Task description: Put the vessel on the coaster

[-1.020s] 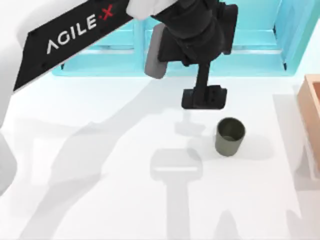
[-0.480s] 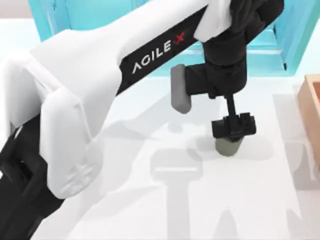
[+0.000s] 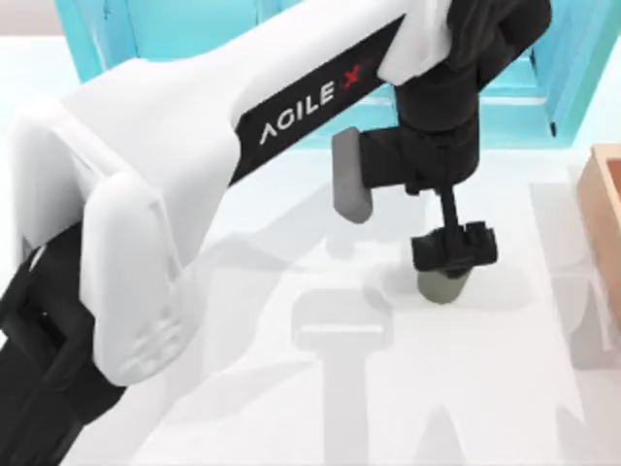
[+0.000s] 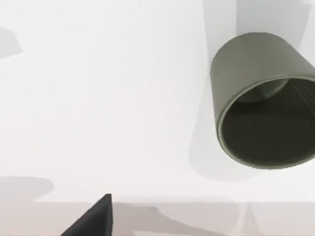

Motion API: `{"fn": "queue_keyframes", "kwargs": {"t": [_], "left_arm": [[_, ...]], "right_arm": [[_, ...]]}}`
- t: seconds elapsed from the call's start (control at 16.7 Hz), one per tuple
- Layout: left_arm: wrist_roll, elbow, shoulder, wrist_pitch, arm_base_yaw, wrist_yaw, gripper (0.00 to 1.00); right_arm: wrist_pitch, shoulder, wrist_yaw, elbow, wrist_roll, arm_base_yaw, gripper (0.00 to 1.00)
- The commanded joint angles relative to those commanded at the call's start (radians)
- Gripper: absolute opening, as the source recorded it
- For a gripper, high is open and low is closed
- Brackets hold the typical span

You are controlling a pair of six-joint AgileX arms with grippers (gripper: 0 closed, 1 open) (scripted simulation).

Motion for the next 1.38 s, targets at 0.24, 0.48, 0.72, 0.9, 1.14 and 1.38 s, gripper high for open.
{"fn": "queue_keyframes", "kwargs": {"t": [0.24, 0.48, 0.72, 0.9, 1.14, 1.38], "left_arm": [[-0.010, -0.124, 0.020, 0.149, -0.012, -0.002, 1.00], [-0.024, -0.259, 0.045, 0.312, -0.026, -0.003, 1.00], [-0.027, -0.280, 0.050, 0.334, -0.029, -0.003, 1.00], [-0.027, -0.280, 0.050, 0.334, -0.029, -0.003, 0.85], [-0.027, -0.280, 0.050, 0.334, -0.029, -0.003, 0.55], [-0.027, -0.280, 0.050, 0.334, -0.029, -0.003, 0.25]], "right_arm": [[0.000, 0.000, 0.000, 0.000, 0.000, 0.000, 1.00], [0.000, 0.000, 0.000, 0.000, 0.000, 0.000, 1.00], [0.000, 0.000, 0.000, 0.000, 0.000, 0.000, 1.00], [0.000, 0.000, 0.000, 0.000, 0.000, 0.000, 1.00], [0.000, 0.000, 0.000, 0.000, 0.000, 0.000, 1.00], [0.000, 0.000, 0.000, 0.000, 0.000, 0.000, 1.00]]}}
